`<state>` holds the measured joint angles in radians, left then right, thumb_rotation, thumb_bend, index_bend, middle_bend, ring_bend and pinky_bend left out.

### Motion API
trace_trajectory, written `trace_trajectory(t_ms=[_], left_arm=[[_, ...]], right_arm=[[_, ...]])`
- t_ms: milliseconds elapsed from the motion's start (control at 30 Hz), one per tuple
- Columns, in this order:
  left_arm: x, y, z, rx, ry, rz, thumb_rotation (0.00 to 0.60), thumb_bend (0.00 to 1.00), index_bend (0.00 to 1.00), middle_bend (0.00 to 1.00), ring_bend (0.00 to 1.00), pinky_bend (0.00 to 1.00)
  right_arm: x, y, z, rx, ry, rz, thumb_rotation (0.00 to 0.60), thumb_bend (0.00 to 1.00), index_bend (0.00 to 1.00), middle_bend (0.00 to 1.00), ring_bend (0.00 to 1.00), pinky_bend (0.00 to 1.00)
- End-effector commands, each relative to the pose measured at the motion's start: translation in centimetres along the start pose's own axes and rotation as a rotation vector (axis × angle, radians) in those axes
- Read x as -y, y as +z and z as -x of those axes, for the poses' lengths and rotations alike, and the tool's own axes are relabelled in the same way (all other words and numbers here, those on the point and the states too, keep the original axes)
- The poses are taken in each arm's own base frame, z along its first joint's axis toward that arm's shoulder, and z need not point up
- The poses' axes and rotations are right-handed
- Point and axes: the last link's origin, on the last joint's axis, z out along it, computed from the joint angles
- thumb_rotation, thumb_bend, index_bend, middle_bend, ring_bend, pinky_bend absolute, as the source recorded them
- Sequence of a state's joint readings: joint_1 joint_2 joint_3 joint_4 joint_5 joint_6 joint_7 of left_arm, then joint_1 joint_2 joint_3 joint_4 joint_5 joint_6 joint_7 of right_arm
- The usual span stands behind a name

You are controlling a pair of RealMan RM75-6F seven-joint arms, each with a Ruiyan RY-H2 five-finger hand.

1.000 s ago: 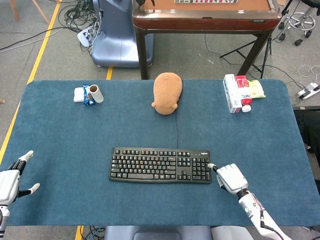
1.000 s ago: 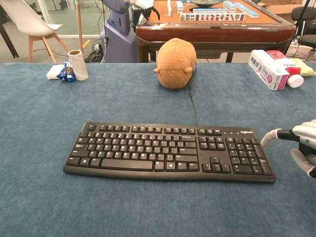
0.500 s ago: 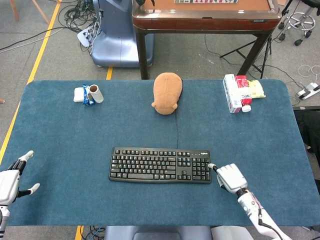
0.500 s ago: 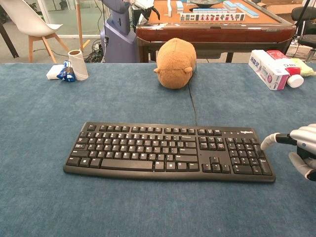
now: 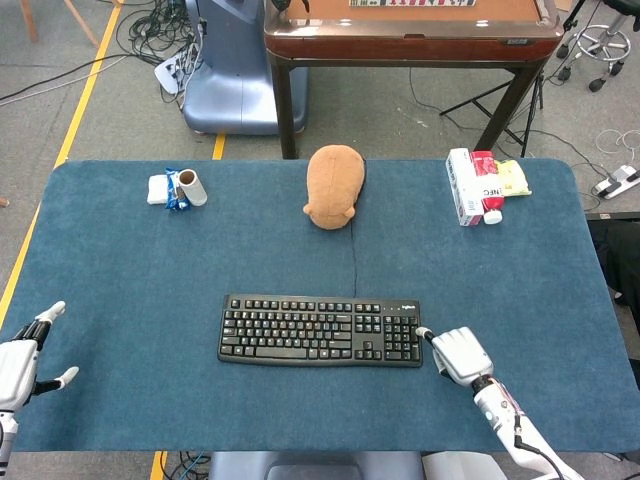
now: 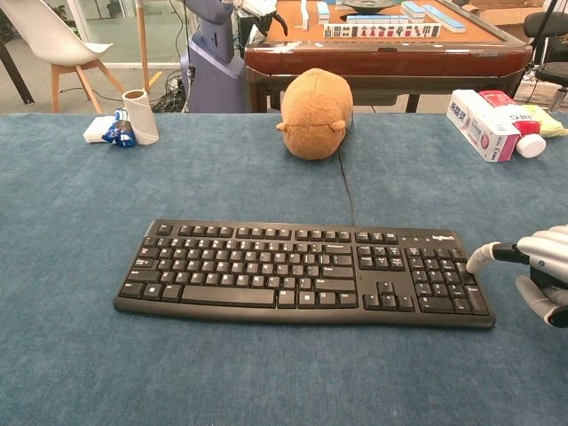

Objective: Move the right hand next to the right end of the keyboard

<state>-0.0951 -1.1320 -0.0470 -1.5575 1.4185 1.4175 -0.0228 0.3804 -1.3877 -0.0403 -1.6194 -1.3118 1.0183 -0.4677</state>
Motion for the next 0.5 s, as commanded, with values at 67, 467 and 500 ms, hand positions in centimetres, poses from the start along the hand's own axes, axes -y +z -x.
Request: trace_trajectory(t_ms=[67,467,500], left_arm=[[0.0,0.0,0.0,0.000,0.000,-0.001,0.600,0.13,0.10,0.18,0.26,0.56],[-0.2,0.0,0.0,0.002,0.008,0.007,0.600,0.13,0.10,0.18,0.26,0.56],[-0.2,-0.1,0.0,0.002,0.009,0.009,0.600,0.13,0.10,0.18,0.26,0.56]], right_arm=[[0.1,0.0,0.1,0.001,-0.001,-0.002,0.600,0.84,0.25,1.00,0.98,1.00],[-1.3,-3.7,-4.0,-0.176,0.012,-0.010,0.600,0.81,0.26,0.82,0.73,0.98],[-1.5,-4.0,-4.3,-0.195,0.015,-0.001,0.600,0.77,0.26,0.74,0.67,0.95]])
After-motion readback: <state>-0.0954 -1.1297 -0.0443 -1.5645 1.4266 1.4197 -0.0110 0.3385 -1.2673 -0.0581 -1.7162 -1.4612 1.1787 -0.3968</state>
